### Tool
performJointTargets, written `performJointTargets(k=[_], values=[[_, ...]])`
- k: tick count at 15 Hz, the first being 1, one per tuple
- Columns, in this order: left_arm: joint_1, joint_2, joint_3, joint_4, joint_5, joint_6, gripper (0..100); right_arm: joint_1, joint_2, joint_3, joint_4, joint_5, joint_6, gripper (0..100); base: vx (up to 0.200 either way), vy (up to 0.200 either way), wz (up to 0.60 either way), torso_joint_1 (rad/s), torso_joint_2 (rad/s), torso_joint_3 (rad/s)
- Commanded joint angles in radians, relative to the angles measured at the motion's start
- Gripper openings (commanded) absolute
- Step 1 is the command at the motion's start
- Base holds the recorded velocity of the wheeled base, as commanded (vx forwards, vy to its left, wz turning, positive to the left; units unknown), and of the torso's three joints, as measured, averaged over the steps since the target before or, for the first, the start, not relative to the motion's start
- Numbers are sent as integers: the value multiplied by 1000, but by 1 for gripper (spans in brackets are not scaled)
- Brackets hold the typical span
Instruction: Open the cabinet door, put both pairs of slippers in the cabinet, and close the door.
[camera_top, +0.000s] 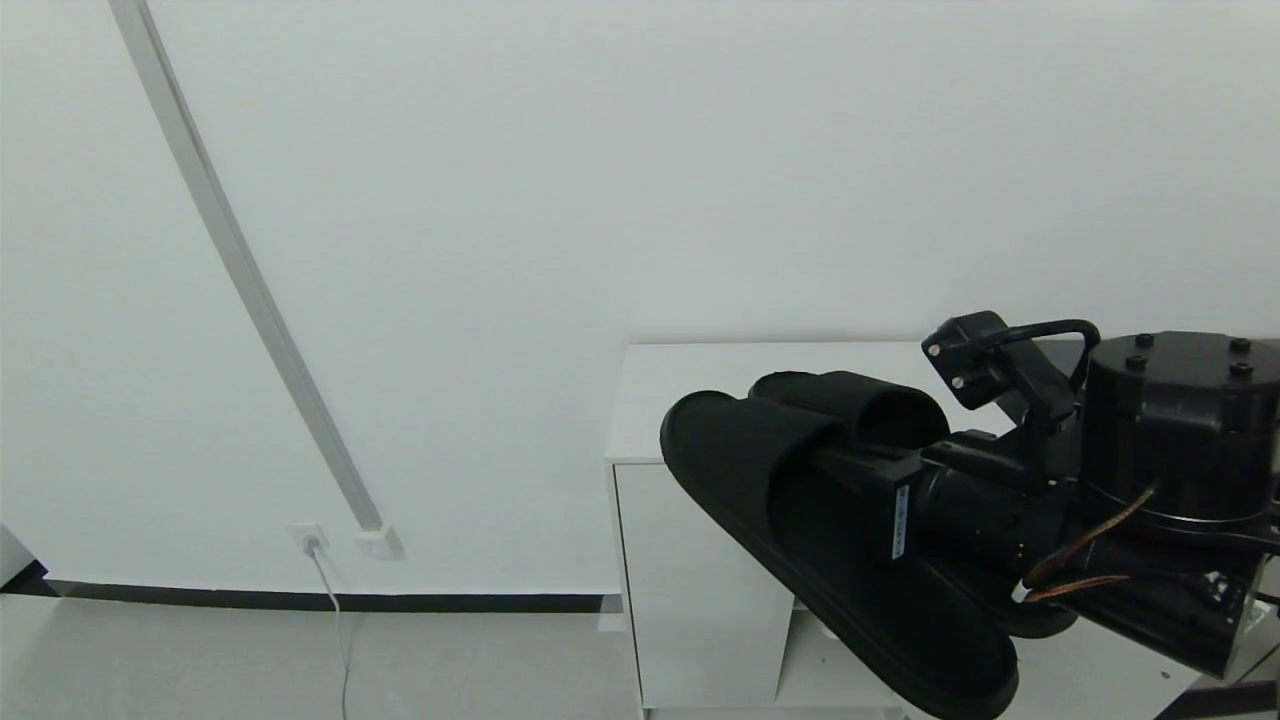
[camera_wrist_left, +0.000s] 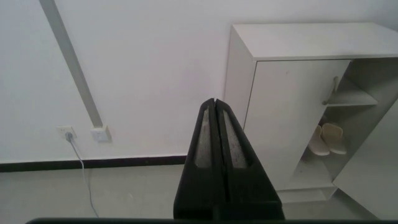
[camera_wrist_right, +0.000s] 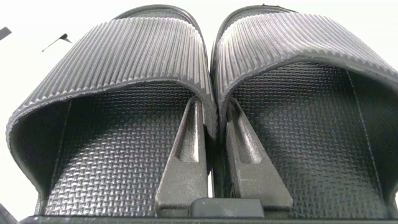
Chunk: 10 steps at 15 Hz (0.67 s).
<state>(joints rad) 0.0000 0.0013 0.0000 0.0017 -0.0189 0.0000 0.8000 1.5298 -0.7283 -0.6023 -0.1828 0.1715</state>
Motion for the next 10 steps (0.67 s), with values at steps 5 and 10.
performJointTargets(k=[5,10], values=[[0,0,0,0,1,0,0,1,-3,4,1,0,0,0,0,-40,0,0,0,-1],[0,0,0,0,-1,0,0,1,-5,6,1,0,0,0,0,-200,0,1,4,0]])
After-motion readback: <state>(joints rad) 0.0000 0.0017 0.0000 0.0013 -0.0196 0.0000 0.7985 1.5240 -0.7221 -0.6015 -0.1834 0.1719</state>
